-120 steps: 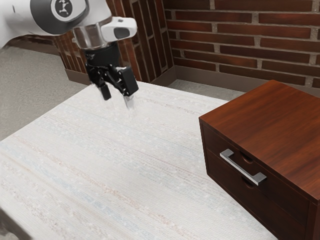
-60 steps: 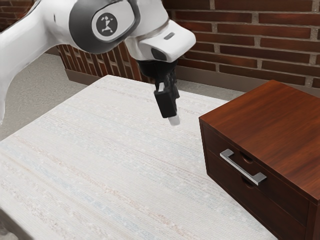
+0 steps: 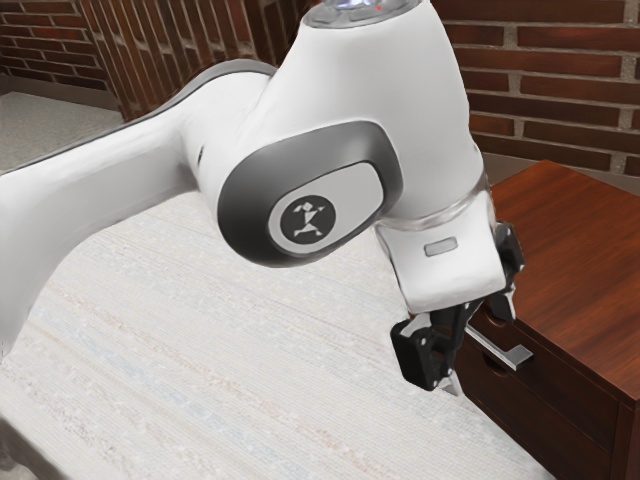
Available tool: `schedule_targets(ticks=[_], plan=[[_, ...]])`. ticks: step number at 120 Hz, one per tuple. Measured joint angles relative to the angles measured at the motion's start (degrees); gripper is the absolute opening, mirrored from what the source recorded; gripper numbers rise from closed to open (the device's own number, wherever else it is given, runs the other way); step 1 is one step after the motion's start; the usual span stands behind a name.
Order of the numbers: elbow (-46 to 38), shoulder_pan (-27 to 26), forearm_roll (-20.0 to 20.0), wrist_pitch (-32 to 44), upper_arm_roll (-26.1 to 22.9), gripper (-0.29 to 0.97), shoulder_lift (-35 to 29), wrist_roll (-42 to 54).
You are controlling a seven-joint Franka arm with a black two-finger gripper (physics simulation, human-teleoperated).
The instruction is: Pull the drawer handle with one arm to open the drawer
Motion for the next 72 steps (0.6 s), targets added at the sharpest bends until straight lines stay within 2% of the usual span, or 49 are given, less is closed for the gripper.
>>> schedule_targets(ticks=[10,25,32,72], plan=[[0.1,-0.5,-1.5,1.9,1.0,0.68,1.6,3.0],[0.4,6.9,-3.1,4.6,1.3,0.68,3.6,6.8],[0.4,8.7,-3.4,5.6,1.3,0.68,3.9,8.3],[0.3,7.5,-4.5,8.4,1.3,0.68,4.5,15.0]])
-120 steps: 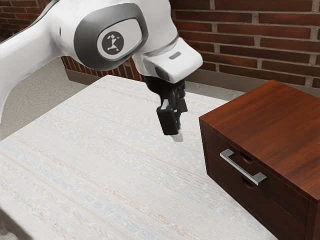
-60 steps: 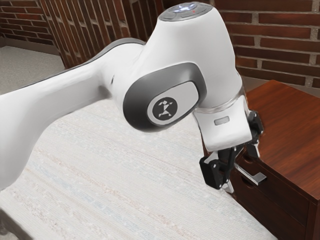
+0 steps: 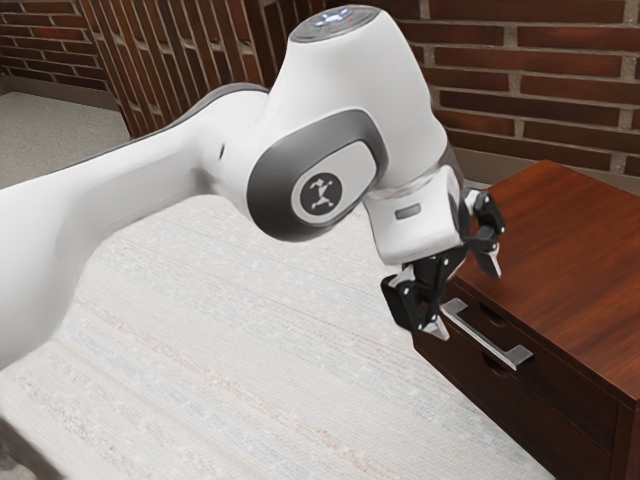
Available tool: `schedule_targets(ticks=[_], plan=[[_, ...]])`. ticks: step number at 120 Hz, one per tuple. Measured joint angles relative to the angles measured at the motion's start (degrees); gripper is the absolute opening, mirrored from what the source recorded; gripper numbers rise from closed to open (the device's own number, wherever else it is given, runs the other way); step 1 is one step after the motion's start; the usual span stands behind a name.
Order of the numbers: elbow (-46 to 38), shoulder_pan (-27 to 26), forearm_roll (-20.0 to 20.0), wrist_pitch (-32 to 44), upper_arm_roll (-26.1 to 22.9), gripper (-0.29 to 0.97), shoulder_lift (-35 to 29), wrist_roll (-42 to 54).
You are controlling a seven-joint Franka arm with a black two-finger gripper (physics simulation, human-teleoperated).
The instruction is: Pull the drawer handle with one arm to open the drawer
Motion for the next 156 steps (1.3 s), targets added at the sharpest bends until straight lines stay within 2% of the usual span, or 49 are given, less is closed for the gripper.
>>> schedule_targets(ticks=[25,67,156], plan=[[-4.1,-0.5,-0.1,1.4,0.0,0.68,-3.6,2.7],[-9.8,-1.0,-0.4,4.7,-0.2,0.68,-5.8,7.0],[-16.8,-2.6,-0.3,12.8,-0.2,0.68,-5.8,13.1]])
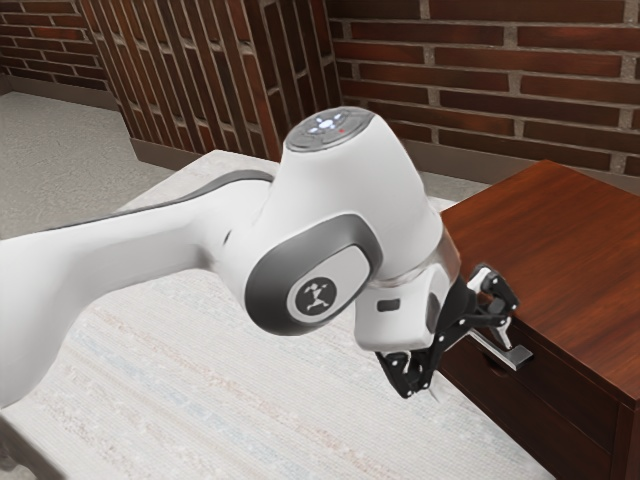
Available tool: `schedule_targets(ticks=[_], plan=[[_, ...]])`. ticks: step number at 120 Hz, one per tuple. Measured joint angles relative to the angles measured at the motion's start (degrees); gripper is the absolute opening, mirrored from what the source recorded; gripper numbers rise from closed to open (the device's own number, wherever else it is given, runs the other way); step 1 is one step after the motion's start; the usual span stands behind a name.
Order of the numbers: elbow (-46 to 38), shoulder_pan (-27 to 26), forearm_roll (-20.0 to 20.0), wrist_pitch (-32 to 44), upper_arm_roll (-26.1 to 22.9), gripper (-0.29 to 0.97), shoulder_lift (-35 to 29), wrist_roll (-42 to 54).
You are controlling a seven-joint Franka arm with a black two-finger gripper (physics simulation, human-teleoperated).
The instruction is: Pull the drawer handle with one arm to open the drawer
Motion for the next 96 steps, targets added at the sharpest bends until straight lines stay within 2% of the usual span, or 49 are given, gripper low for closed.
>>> schedule_targets(ticks=[40,67,80,96], plan=[[-2.9,0.5,0.0,1.2,-0.1,0.68,-0.9,1.2],[-6.9,0.3,0.1,1.5,0.1,0.7,-4.0,1.5],[-9.0,0.4,0.1,1.5,0.1,0.64,-6.5,1.6],[-11.9,1.0,0.1,1.5,0.0,0.65,-9.5,1.7]])
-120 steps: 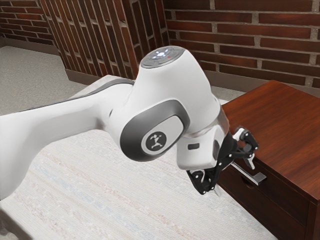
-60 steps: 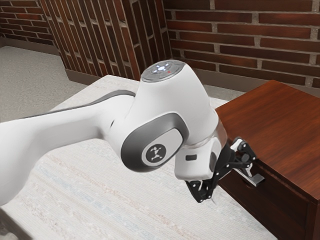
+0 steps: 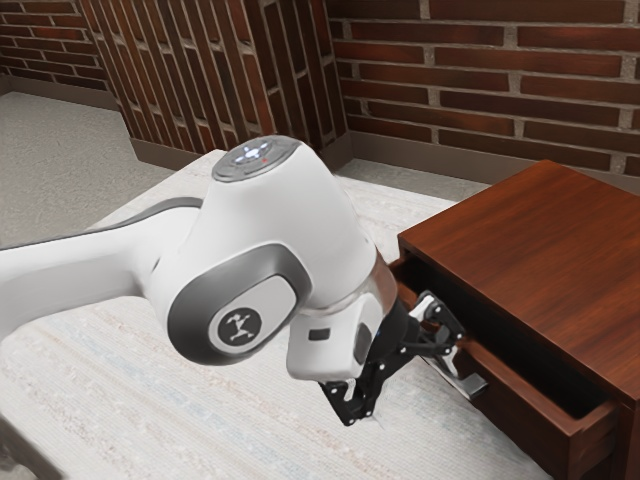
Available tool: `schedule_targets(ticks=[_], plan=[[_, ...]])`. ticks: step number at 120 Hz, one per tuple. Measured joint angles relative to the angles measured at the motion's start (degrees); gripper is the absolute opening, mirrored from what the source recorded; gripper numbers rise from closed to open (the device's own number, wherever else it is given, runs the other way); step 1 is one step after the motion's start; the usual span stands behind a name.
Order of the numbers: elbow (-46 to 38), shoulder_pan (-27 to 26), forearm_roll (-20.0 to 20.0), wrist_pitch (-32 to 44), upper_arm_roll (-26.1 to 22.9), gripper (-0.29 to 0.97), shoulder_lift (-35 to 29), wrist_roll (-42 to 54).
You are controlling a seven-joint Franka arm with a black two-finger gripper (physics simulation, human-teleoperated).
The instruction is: Pull the drawer handle with one arm to open the drawer
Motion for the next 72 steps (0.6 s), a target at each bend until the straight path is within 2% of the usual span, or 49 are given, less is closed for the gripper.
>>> schedule_targets(ticks=[23,72], plan=[[-3.9,-0.3,0.0,0.3,0.1,0.68,-3.3,0.1],[-11.6,-0.6,0.2,0.8,0.1,0.62,-12.5,0.1]])
